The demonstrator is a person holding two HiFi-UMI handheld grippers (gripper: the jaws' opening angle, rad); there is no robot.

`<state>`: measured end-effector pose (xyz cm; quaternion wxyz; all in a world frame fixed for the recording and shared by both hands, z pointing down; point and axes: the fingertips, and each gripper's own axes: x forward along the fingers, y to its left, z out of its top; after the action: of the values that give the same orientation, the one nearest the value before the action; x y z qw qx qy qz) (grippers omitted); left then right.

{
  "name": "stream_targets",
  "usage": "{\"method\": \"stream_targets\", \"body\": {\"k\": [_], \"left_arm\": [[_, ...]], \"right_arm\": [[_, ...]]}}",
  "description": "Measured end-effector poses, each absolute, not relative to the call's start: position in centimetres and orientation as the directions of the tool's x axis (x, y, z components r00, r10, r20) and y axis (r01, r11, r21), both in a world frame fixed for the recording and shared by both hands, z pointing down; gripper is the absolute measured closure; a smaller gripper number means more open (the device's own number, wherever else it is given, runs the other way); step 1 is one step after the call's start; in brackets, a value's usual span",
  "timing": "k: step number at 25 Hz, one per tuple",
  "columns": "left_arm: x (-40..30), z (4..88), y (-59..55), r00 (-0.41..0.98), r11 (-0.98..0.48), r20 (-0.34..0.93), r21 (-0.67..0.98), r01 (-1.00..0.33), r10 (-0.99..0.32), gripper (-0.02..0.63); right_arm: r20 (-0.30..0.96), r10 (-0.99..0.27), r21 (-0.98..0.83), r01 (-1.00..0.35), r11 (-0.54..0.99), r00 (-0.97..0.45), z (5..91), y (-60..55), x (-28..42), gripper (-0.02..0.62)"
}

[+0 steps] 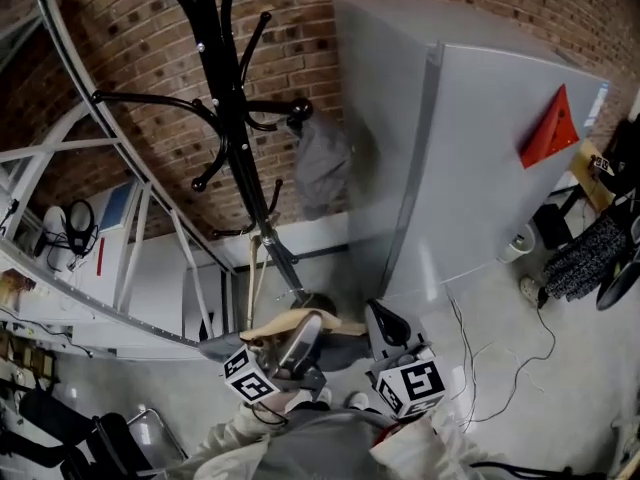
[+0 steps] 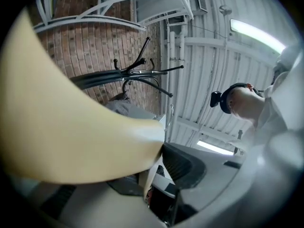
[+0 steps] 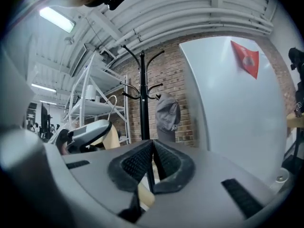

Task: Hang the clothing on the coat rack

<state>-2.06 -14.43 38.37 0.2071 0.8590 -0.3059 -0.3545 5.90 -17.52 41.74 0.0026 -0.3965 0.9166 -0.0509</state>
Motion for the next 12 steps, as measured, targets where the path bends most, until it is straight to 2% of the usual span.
{"method": "stream_targets", "body": {"k": [12], "left_arm": [[-7.8,38.6,-13.2,0.453,-0.653,-0.47,0.573,-0.495,-0.757,0.494]], "right_arm": [[0.036,-0.611,-0.092,-0.611,0.786,-0.791,42.0,-17.2,-0.5,0.571]]}}
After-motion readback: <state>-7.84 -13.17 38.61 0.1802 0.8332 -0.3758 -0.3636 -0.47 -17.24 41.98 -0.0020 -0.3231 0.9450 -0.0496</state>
